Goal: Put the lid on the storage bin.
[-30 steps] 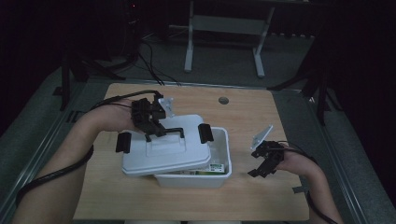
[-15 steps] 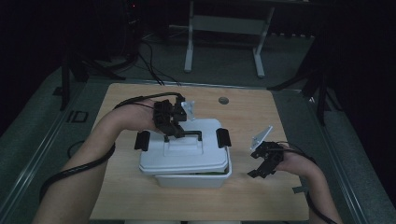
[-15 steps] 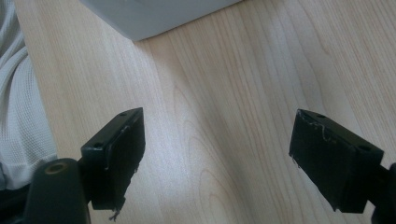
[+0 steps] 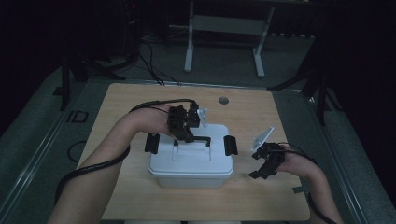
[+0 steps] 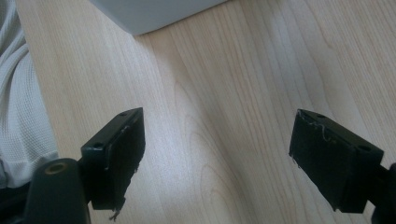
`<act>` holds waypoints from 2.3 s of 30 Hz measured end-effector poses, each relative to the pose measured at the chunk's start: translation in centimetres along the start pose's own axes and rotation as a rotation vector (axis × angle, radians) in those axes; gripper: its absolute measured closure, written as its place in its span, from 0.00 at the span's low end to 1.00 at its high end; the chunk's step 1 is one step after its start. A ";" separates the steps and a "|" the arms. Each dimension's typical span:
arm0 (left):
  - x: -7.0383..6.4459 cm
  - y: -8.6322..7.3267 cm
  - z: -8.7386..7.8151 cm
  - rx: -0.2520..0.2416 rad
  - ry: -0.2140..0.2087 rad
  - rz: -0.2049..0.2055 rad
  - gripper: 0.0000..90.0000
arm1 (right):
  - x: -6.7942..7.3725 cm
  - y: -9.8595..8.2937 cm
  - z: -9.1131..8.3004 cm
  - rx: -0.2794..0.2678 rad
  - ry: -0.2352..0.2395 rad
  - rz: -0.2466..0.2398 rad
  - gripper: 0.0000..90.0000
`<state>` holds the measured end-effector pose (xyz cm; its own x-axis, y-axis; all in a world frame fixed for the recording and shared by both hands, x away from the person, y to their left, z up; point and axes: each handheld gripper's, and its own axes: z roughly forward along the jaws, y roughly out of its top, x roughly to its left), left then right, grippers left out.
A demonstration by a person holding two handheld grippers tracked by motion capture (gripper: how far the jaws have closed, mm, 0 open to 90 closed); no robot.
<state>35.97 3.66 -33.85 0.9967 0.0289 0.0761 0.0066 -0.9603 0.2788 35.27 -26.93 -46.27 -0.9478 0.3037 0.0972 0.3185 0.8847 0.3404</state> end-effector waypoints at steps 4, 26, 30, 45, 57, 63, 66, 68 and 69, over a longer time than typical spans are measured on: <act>0.1 0.0 0.7 0.004 0.005 0.005 0.94 | 0.0 0.0 0.0 -0.003 0.001 0.002 0.20; 0.7 -1.3 1.6 -0.011 0.105 -0.044 0.48 | 0.1 0.0 0.5 0.001 0.012 0.001 0.20; 0.8 -2.1 1.3 -0.030 0.083 -0.072 0.35 | 0.1 0.1 0.6 0.002 0.015 0.001 0.20; 0.0 -7.0 1.2 -0.115 0.096 -0.142 0.17 | 0.2 0.1 0.4 -0.006 0.009 0.004 0.20; -0.8 -12.2 0.5 -0.199 0.097 -0.230 0.16 | 0.2 0.3 0.7 -0.012 -0.005 0.002 0.20; -1.4 -14.4 0.1 -0.231 0.108 -0.265 0.16 | 0.1 0.2 0.7 -0.015 -0.014 0.006 0.20; -1.7 -15.1 0.0 -0.239 0.112 -0.275 0.16 | 0.2 0.2 0.6 -0.019 -0.014 0.008 0.20; -2.0 -15.8 0.0 -0.238 0.112 -0.284 0.16 | 0.2 0.1 0.7 -0.021 -0.016 0.004 0.20; -2.3 -16.5 0.0 -0.247 0.113 -0.293 0.16 | 0.2 0.1 0.7 -0.022 -0.018 0.004 0.20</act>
<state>33.58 19.45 -38.67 0.9402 0.3353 0.0603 0.2559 -0.8118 0.5248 35.09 -26.52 -46.86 -0.9461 0.3135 0.0815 0.3213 0.8756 0.3606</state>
